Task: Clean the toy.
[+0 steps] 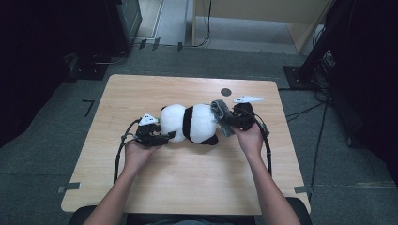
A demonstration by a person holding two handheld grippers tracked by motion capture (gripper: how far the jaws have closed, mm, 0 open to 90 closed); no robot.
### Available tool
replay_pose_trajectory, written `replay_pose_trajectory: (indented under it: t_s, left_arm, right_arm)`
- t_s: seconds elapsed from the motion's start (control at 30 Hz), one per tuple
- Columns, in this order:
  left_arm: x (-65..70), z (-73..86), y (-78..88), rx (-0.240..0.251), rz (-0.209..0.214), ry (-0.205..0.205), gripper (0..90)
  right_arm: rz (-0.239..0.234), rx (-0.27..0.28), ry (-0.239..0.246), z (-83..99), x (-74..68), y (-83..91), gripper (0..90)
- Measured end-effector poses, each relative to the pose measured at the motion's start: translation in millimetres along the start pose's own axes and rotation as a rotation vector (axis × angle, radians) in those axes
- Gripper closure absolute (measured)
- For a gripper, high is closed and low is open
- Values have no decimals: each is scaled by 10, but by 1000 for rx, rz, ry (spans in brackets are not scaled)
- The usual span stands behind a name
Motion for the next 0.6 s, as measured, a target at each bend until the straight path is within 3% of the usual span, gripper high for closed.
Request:
replay_pose_trajectory:
  t_s: [0.23,0.37,0.6]
  left_arm:
    - [-2,11,-5,4,1,6,384]
    - [-4,15,-6,4,1,8,383]
    - [-9,18,-7,6,3,8,381]
  right_arm:
    - [11,-69,-17,237,44,-160,748]
    - [12,-144,-21,345,44,-303,749]
    - [2,-185,-20,481,45,-420,750]
Point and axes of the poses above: each handheld gripper's, and its own axes: y roughly backward along the jaws, z roughly out of its underside, x roughly to its right, the point moved 2 cm from there along -y, roughly forward along the jaws, and after that the axes turned 12 degrees about -z, right-handed, at the moved point
